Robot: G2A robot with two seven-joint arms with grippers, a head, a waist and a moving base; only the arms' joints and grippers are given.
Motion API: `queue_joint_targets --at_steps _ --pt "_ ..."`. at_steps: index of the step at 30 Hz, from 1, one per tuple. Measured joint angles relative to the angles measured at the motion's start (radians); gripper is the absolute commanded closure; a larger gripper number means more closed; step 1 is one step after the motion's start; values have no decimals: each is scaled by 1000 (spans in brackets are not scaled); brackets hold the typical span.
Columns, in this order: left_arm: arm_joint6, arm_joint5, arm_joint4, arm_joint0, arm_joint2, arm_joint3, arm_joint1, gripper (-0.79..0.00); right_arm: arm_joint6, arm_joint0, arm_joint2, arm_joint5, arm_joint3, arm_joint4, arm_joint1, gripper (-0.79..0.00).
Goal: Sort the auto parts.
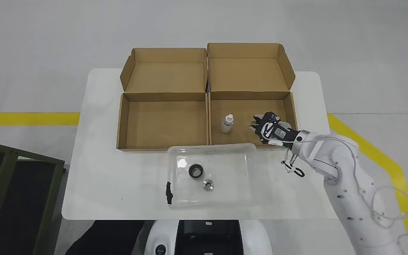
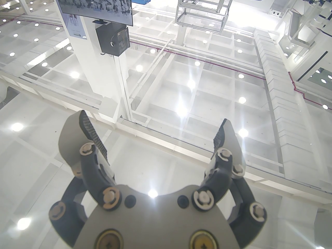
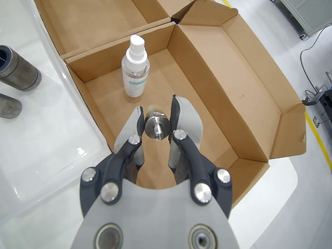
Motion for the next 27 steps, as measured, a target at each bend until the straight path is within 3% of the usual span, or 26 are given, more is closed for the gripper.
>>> queue_joint_targets --at_steps 6,12,24,25,27 --pt "0 0 0 0 0 0 0 -785 78 25 -41 46 -9 -38 -4 0" --pt "0 0 0 0 0 0 0 -785 178 96 -110 57 71 43 -17 0" --pt "0 0 0 0 0 0 0 -785 221 230 -208 66 251 123 -40 0" --pt "0 0 0 0 0 0 0 -785 221 239 -215 66 264 124 -42 -111" --pt "0 0 0 0 0 0 0 -785 221 250 -224 66 280 125 -44 -135"
